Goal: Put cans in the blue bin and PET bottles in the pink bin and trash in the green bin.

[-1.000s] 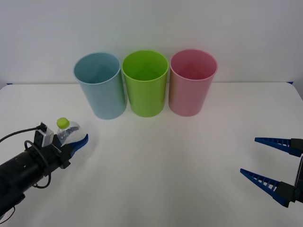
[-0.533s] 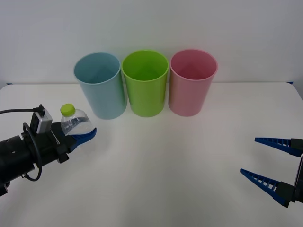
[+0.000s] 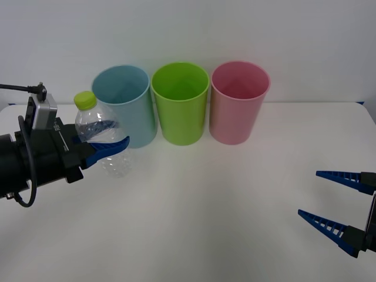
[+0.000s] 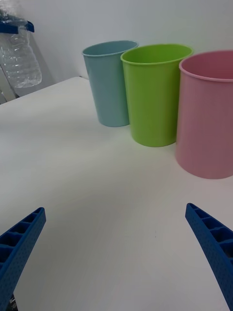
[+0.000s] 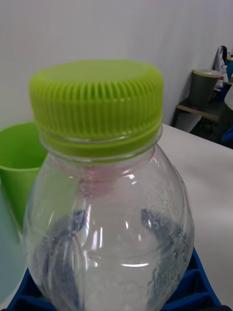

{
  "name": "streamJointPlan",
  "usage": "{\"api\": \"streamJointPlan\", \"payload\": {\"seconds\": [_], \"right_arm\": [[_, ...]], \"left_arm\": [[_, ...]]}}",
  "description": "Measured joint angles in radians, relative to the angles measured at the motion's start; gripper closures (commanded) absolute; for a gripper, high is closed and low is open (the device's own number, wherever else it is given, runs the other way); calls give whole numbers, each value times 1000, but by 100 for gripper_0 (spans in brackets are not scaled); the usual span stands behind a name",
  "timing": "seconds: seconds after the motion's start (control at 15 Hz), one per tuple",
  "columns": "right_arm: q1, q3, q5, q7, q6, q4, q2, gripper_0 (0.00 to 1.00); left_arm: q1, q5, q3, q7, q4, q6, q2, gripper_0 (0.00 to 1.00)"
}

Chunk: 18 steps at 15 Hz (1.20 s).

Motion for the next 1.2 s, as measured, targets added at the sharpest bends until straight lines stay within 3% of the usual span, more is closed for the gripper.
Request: {"api": "streamJointPlan", "payload": {"seconds": [0.2,0.4,0.53,0.73,0.93,1.2], "right_arm": [[0,0,0,0,0,0,0,0],[0,0,0,0,0,0,0,0],[0,0,0,0,0,0,0,0],[0,0,0,0,0,0,0,0],[0,0,0,0,0,0,0,0],[0,0,0,0,0,0,0,0]], "left_arm": [[-316,-30,-247,102,32,78,-19,100],[-715,-28,-499,137,243,118,-115,100],[-927,-24,-622,129,433,135,-221,100],[-1113,24,-717,128,645,136,-356,100],[-1227,55,-746,127,802,144,-477,100],[-1316,-17,-747,113,1015,152,-653,100]]}}
